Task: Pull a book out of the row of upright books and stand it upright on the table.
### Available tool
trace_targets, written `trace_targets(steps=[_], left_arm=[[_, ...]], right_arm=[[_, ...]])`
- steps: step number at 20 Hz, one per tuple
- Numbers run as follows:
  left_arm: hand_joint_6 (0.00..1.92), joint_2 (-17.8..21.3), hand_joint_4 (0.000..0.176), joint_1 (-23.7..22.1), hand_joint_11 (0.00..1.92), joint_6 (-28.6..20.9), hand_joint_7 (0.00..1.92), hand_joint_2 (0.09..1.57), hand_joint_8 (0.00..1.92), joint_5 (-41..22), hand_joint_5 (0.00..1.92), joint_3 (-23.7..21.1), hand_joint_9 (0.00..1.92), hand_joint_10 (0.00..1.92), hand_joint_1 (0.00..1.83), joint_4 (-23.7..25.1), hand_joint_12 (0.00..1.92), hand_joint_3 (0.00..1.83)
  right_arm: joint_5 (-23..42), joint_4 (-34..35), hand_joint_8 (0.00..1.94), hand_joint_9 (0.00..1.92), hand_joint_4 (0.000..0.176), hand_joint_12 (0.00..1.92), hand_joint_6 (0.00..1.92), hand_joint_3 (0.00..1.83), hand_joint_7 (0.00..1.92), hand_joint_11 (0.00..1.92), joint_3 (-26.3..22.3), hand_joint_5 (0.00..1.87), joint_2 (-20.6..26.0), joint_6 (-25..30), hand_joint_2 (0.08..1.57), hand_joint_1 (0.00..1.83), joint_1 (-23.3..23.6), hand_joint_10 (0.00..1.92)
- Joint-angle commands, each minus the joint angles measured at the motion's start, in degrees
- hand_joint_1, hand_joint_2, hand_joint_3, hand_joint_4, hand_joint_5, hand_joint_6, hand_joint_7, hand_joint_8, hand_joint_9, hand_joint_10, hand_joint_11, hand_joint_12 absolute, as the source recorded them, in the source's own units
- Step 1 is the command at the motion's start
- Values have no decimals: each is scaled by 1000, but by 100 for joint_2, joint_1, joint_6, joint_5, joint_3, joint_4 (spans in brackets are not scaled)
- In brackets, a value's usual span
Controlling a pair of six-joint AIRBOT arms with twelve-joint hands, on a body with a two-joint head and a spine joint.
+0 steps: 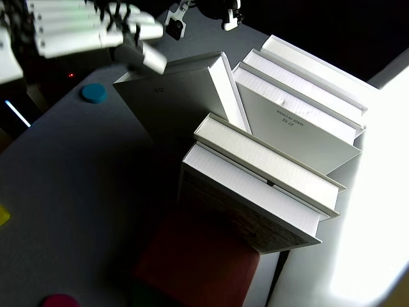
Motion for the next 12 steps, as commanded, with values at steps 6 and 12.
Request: trace_targets(steps=[6,12], left_arm=[[6,-54,78,-63,0,-54,377,963,4,-603,429,18,503,22,995,-137,1393,0],[10,-52,60,-64,0,-54,386,954,8,-559,430,16,509,20,1008,-94,1380,0]], right_arm=[[-29,-1921,0,0,57,0,118,0,0,0,549,312,-466,1767,1074,829,874,0],[-324,-2495,0,0,126,3,1,0,0,7,859,3,-770,2002,954,394,870,0]])
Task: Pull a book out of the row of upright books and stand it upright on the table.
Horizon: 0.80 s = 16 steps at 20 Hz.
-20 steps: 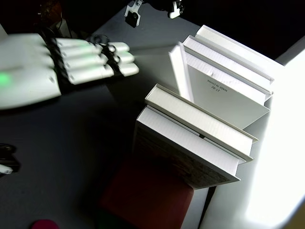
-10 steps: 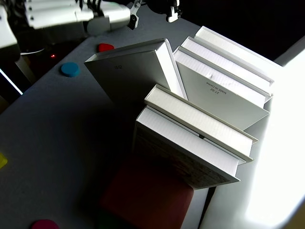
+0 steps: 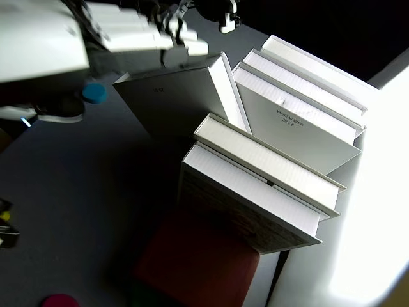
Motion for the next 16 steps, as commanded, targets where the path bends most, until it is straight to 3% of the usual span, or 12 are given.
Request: trace_targets(steps=[1,3,4,5,6,7,8,9,10,11,14,16], left_arm=[[9,-9,53,-41,0,-57,390,959,6,-606,433,16,497,14,1010,-222,1372,0],[4,-10,40,-39,0,-57,393,958,5,-610,425,18,499,15,1023,-207,1370,0],[6,-7,45,-40,0,-57,398,957,7,-609,429,22,506,18,1022,-202,1371,0],[5,-2,44,-42,0,-57,388,965,2,-608,429,25,504,16,994,-202,1367,2],[5,6,45,-41,0,-57,360,968,0,-610,430,22,495,12,972,-203,1348,3],[8,31,50,-38,0,-57,357,958,1,-606,439,12,499,14,977,-207,1347,0],[1,54,52,-27,0,-57,357,956,1,-596,419,1,498,13,977,-209,1344,0],[0,101,55,2,0,-57,355,957,0,-598,405,-26,496,12,957,-233,1343,0],[2,153,52,48,0,-57,354,971,0,-629,408,-66,489,9,947,-278,1348,5],[2,186,50,83,0,-57,361,988,2,-641,408,-97,482,6,933,-303,1348,11],[1,277,44,213,0,-57,287,1020,0,-672,395,-219,451,0,915,-369,1300,16],[2,275,34,253,0,-57,292,1013,1,-699,400,-224,446,1,944,-424,1297,6]], right_arm=[[-75,172,0,0,140,0,0,0,0,1,46,0,-54,20,953,435,85,0],[-90,-226,0,0,165,0,2,0,0,0,186,6,-272,274,949,529,91,0],[-89,-370,0,0,132,0,21,0,0,0,240,53,-343,382,956,610,90,0],[-90,-494,0,0,134,0,16,5,0,0,271,46,-392,430,976,597,90,0],[-95,-580,0,0,83,0,35,1,0,0,284,93,-420,449,969,581,91,0],[-121,-799,0,0,83,0,46,7,0,0,281,123,-457,497,980,544,94,0],[-133,-965,0,0,129,0,35,0,0,0,273,103,-470,578,962,563,113,0],[-139,-1283,0,0,137,0,31,0,0,0,253,99,-477,801,957,554,167,0],[-132,-1430,0,0,121,0,27,0,0,0,182,95,-431,970,960,583,193,0],[-127,-1449,0,0,131,0,30,0,0,0,120,106,-385,975,940,555,194,0],[-125,-1567,0,0,102,19,15,0,0,41,-124,86,-161,976,963,657,259,0],[-118,-1591,0,0,142,0,1,15,0,1,-231,43,-68,976,996,488,262,0]])
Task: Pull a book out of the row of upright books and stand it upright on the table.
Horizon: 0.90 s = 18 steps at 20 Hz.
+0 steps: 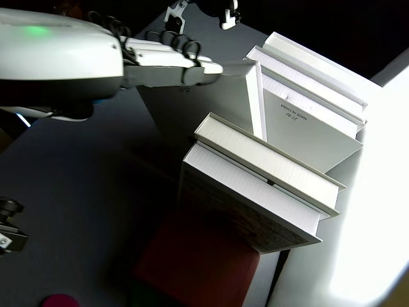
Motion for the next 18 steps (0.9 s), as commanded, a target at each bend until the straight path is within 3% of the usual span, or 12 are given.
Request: trace_targets(steps=[1,2,3,4,5,6,8,12,13,14,16,18], left_arm=[[0,15,40,-37,0,-59,290,1027,0,-676,393,1,454,4,914,-235,1312,10],[0,13,54,-37,0,-59,291,1021,0,-668,391,2,465,8,893,-228,1290,5],[0,10,60,-38,0,-59,311,1020,5,-665,390,4,470,9,885,-224,1260,4],[9,0,56,-38,0,-59,375,1006,24,-658,414,10,470,9,903,-221,1250,0],[9,-14,56,-38,0,-59,375,1006,24,-657,414,18,470,9,903,-220,1250,0],[7,-31,55,-38,0,-59,393,995,17,-655,414,25,482,12,894,-216,1285,0],[1,-67,50,-40,0,-59,362,995,1,-656,402,49,485,11,905,-216,1344,0],[0,-79,46,-36,0,-59,354,982,3,-647,395,44,495,15,906,-217,1377,0],[2,-85,52,-29,0,-59,367,977,8,-645,398,41,500,16,916,-214,1374,0],[0,-91,45,-28,0,-59,358,978,2,-641,388,43,491,11,943,-214,1360,0],[6,-95,57,-32,0,-59,342,987,4,-628,401,51,490,11,922,-199,1327,0],[3,-94,67,-31,0,-59,350,972,5,-622,397,50,496,13,900,-187,1340,0]], right_arm=[[-81,217,0,0,135,0,11,9,0,0,-56,66,38,37,988,503,82,0],[-51,217,0,0,139,0,2,15,0,0,-110,22,99,49,1004,549,137,0],[-18,211,0,0,130,0,5,13,0,0,-142,25,145,55,1003,569,205,0],[0,162,0,0,107,0,11,0,0,0,-171,40,187,77,977,664,299,0],[0,60,0,0,107,0,11,0,0,0,-193,40,219,121,977,664,392,0],[0,-131,0,0,127,0,0,0,0,0,-213,1,260,230,926,816,543,0],[15,-539,0,0,116,0,0,0,0,0,-236,0,268,536,909,789,688,0],[62,-611,0,0,99,0,0,0,0,0,-303,0,327,608,894,843,817,0],[62,-650,0,0,112,0,0,0,0,0,-314,0,323,608,882,853,858,0],[62,-721,0,0,146,0,0,0,0,0,-328,0,315,608,900,831,908,0],[63,-918,0,0,158,0,0,4,0,0,-341,0,267,610,932,756,946,0],[63,-1029,0,0,156,0,0,2,0,0,-340,0,209,611,928,754,962,0]])
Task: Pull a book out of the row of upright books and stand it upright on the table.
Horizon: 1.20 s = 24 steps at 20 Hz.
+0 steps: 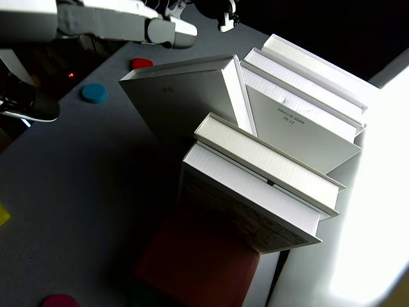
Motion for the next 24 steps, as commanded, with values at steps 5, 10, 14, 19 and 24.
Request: trace_targets(steps=[5,10,14,19,24], left_arm=[[5,-11,59,-44,0,-59,289,997,0,-624,350,13,453,0,874,-193,1303,2],[5,17,65,-40,0,-59,271,993,0,-632,366,-5,466,7,920,-184,1335,2],[0,116,51,70,0,-59,300,1019,6,-641,341,-7,433,0,911,-352,1205,10],[13,355,73,338,0,-59,261,1030,1,-722,374,-171,456,12,889,-584,1146,3],[6,458,57,438,0,-59,262,1059,2,-726,361,-245,463,14,897,-680,1143,15]], right_arm=[[-289,-359,0,0,141,393,0,44,0,9,43,0,-219,274,834,679,27,0],[-267,-577,0,0,110,0,21,17,0,0,199,61,-473,302,835,490,-97,0],[-274,-591,0,0,116,0,34,25,0,0,283,106,-544,301,867,574,-95,0],[-344,-594,0,0,100,0,15,27,0,0,420,79,-642,300,897,674,-96,0],[-360,-596,0,0,88,0,8,34,0,0,474,67,-727,299,920,629,-111,0]])
